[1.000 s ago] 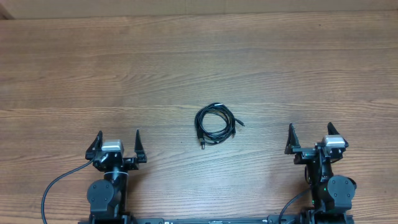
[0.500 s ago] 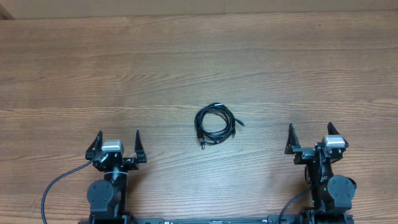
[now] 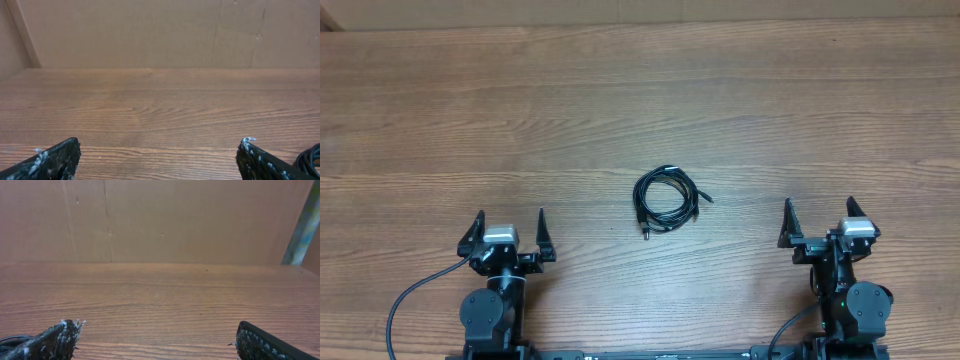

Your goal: Untangle cables

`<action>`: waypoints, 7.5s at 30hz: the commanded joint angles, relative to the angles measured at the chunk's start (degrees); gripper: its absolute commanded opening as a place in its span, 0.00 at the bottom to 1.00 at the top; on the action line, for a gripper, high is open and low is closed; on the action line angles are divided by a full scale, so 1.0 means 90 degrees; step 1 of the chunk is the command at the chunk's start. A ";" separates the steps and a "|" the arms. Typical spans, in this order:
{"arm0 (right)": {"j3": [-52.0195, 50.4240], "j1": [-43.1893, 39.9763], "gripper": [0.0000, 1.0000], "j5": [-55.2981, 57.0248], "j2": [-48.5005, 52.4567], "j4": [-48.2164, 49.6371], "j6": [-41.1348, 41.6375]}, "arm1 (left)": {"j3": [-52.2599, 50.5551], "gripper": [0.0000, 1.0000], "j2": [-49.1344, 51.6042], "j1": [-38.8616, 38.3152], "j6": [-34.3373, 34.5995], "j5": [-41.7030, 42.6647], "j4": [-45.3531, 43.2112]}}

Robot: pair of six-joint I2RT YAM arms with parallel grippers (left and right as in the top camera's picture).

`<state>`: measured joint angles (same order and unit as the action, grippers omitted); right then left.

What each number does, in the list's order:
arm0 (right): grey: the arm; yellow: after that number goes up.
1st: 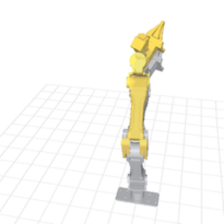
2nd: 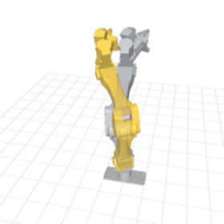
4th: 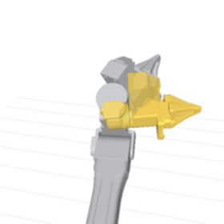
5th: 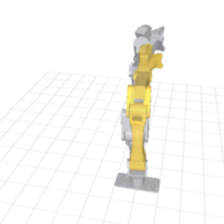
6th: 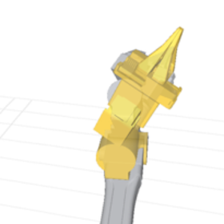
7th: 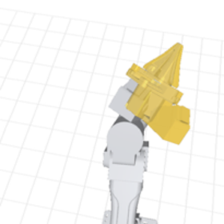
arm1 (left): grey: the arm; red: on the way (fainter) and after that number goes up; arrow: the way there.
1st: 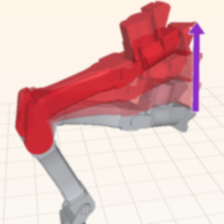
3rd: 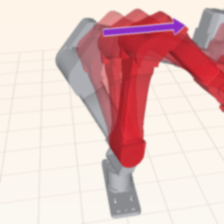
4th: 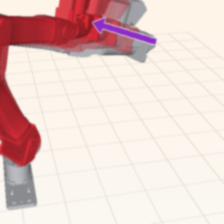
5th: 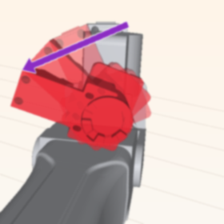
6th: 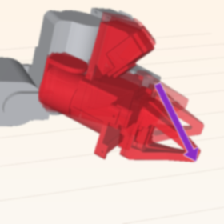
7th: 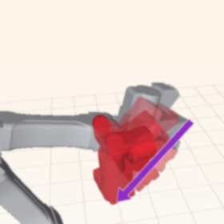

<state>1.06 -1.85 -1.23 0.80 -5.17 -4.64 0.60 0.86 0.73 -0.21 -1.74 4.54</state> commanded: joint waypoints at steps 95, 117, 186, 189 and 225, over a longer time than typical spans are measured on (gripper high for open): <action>-0.0066 -0.0005 1.00 -0.0012 -0.0070 0.0039 0.0034 | -0.0036 1.00 -0.0068 -0.0041 -0.0053 0.0080 -0.0012; -0.0066 -0.0005 1.00 -0.0012 -0.0070 0.0039 0.0034 | -0.0036 0.99 -0.0068 -0.0041 -0.0053 0.0080 -0.0012; -0.0066 -0.0005 1.00 -0.0012 -0.0070 0.0039 0.0034 | 0.8021 1.00 0.7941 -0.1511 0.1991 0.3529 0.6598; -0.0066 -0.0005 1.00 -0.0012 -0.0070 0.0039 0.0034 | 0.8021 1.00 0.8308 -0.1666 0.1826 0.3509 0.6700; -0.0066 -0.0005 1.00 -0.0012 -0.0070 0.0039 0.0034 | 0.8021 0.48 1.2058 -0.2705 0.2892 0.2062 0.3490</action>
<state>1.06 -1.85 -1.26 0.73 -5.13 -4.67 71.68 107.77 -22.22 25.39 18.92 36.45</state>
